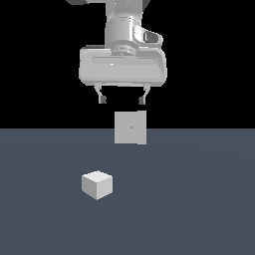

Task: Plug the charger into the wall socket.

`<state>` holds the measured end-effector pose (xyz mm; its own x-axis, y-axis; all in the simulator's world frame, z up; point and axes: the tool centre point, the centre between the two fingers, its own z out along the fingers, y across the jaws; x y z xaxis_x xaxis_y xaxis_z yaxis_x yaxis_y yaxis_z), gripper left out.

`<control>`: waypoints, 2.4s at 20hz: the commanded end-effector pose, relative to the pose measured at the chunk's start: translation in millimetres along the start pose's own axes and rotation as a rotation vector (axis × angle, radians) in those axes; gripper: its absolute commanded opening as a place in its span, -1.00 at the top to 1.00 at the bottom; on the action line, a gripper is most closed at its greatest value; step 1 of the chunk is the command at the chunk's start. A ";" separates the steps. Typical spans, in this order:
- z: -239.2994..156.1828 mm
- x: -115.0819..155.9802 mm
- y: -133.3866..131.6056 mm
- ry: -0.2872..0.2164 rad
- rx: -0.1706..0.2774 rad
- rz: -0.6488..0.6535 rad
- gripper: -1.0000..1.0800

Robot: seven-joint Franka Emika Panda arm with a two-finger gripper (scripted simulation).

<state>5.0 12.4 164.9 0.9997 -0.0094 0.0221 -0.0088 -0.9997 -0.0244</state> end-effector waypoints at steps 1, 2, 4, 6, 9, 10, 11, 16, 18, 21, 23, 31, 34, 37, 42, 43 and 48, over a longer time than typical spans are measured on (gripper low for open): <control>0.0 0.0 0.0 0.000 0.000 0.000 -0.92; 0.1 -0.1 0.0 0.000 0.000 -0.001 -0.92; 0.8 -0.8 -0.7 0.001 0.000 -0.007 -0.92; 2.3 -2.2 -1.9 0.001 0.001 -0.020 -0.92; 5.9 -5.7 -4.7 0.004 0.002 -0.052 -0.92; 7.5 -7.2 -5.8 0.005 0.002 -0.066 -0.92; 9.3 -8.9 -7.1 0.006 0.002 -0.081 -0.92; 20.7 -20.5 -14.9 0.013 0.006 -0.181 -0.92; 26.5 -26.6 -18.3 0.017 0.007 -0.231 -0.92; 36.4 -37.3 -23.5 0.023 0.010 -0.316 -0.92; 43.2 -44.8 -26.5 0.027 0.012 -0.375 -0.92; 70.1 -75.0 -33.6 0.043 0.019 -0.601 -0.92; 79.1 -84.9 -34.3 0.048 0.022 -0.675 -0.92; 86.7 -93.1 -34.3 0.052 0.024 -0.736 -0.92; 96.2 -102.8 -33.1 0.057 0.026 -0.811 -0.92; 97.6 -104.2 -32.9 0.058 0.027 -0.821 -0.92; 102.0 -108.5 -32.0 0.060 0.028 -0.855 -0.92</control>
<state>-100.0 48.0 62.5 0.6670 0.7388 0.0962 0.7423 -0.6701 -0.0008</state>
